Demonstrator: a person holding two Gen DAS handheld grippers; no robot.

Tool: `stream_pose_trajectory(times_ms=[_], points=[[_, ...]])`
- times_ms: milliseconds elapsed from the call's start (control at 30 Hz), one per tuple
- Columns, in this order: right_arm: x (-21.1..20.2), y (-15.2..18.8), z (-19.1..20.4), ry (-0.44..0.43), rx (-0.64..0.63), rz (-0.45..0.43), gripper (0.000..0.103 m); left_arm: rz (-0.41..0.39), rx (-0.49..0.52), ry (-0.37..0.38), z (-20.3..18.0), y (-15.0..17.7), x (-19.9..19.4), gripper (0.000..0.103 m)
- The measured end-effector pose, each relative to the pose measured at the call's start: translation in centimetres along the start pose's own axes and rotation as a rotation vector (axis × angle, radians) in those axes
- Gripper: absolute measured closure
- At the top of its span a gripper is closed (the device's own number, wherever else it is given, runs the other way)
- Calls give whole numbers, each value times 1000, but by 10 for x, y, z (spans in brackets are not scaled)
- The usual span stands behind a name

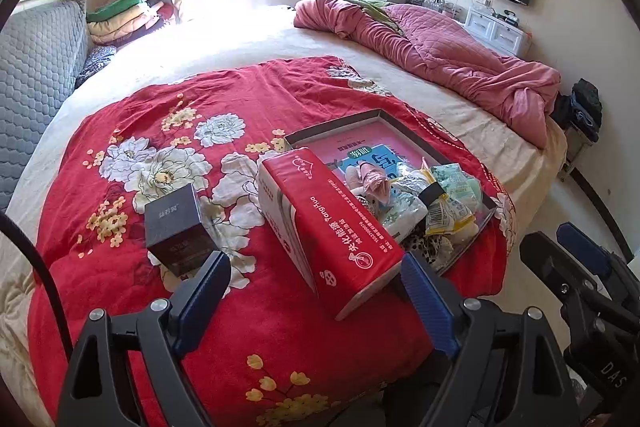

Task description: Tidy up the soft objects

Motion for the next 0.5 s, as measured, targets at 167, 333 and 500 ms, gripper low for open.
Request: stream_pose_trajectory(times_ms=[167, 333, 500], points=[[-2, 10, -4, 23, 5, 22, 24, -12, 2, -1, -4, 8, -6, 16], [-2, 21, -6, 51, -2, 37, 24, -17, 7, -4, -11, 13, -8, 16], [5, 29, -12, 103, -2, 65, 24, -16, 24, -7, -17, 18, -6, 16]])
Point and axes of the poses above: each gripper's, at about its wrist camera, not at the fingertips, and x roughly the way its jaws point, z to its left, y to its underside, the point moved 3 cm from there along x, roughly the way its jaws point, and after that the axes turned 15 degrees about x, right-handed, at the moved point
